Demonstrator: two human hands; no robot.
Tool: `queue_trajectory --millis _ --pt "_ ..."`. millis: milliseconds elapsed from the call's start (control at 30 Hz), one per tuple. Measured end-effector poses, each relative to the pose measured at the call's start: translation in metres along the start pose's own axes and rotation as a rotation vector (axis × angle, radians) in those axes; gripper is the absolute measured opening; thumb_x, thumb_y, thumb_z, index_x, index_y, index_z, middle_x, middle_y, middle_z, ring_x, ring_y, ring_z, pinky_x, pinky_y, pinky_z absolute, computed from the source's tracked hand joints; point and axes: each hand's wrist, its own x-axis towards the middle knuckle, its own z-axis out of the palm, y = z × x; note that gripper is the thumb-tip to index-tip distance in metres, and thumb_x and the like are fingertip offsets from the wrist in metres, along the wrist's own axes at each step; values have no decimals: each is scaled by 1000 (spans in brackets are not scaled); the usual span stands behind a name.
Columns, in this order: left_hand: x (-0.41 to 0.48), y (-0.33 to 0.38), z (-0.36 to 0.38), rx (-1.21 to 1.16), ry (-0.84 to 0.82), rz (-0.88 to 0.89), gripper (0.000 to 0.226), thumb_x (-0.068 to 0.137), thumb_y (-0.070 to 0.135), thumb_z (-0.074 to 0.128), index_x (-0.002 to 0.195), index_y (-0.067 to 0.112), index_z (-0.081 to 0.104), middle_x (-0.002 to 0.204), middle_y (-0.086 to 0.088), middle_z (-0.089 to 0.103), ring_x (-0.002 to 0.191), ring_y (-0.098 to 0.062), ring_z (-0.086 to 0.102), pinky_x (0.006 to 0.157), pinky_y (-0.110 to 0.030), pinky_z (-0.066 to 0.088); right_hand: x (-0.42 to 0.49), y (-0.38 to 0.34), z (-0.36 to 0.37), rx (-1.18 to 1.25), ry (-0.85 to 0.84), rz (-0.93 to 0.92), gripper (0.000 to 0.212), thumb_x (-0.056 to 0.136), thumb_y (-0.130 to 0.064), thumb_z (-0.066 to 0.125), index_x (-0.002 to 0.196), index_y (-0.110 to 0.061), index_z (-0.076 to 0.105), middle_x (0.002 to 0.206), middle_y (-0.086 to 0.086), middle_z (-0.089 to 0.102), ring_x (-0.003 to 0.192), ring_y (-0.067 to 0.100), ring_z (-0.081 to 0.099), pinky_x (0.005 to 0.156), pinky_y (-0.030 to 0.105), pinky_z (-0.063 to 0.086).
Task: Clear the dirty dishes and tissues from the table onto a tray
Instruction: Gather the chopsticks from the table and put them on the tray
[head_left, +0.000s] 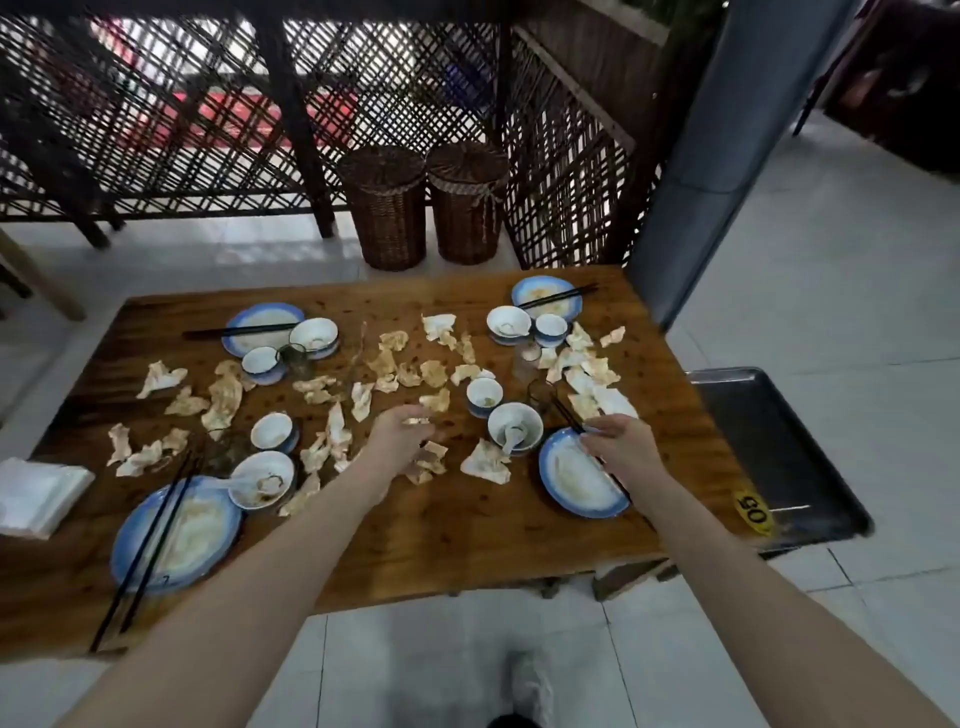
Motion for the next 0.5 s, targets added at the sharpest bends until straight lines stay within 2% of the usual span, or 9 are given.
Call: queue_trajectory --millis 100,167,300,367,500 --pt "14 8 22 -27 10 6 23 95 13 54 117 16 59 97 -6 69 64 -18 63 55 -28 48 26 14 -10 -68 -2 -13 22 78 -8 74 98 -8 66 91 3 63 82 13 58 69 23 46" --pt "25 10 40 -72 29 -3 21 95 16 54 116 18 59 95 -3 70 65 -16 65 58 -28 52 49 22 -17 -54 -48 5 19 78 -6 73 96 -8 65 95 9 65 89 19 61 77 30 49" --pt "45 16 70 -99 81 -26 16 97 20 52 111 22 59 86 5 71 61 -9 65 53 -20 47 89 36 -26 -85 -121 81 18 80 -4 71 96 -7 64 98 13 66 97 24 62 89 36 51" --pt "57 17 82 -78 104 -44 15 97 18 51 109 21 59 84 5 70 56 -7 64 55 -22 47 102 47 -25 -173 -156 82 23 80 -7 73 100 -5 63 95 11 64 96 24 61 86 32 50" --pt "76 19 100 -46 107 -59 14 97 13 50 106 19 58 76 2 69 43 -6 59 45 -21 41 121 67 -21 -330 -258 63 36 80 -13 74 110 -6 55 96 6 56 95 21 55 78 29 45"
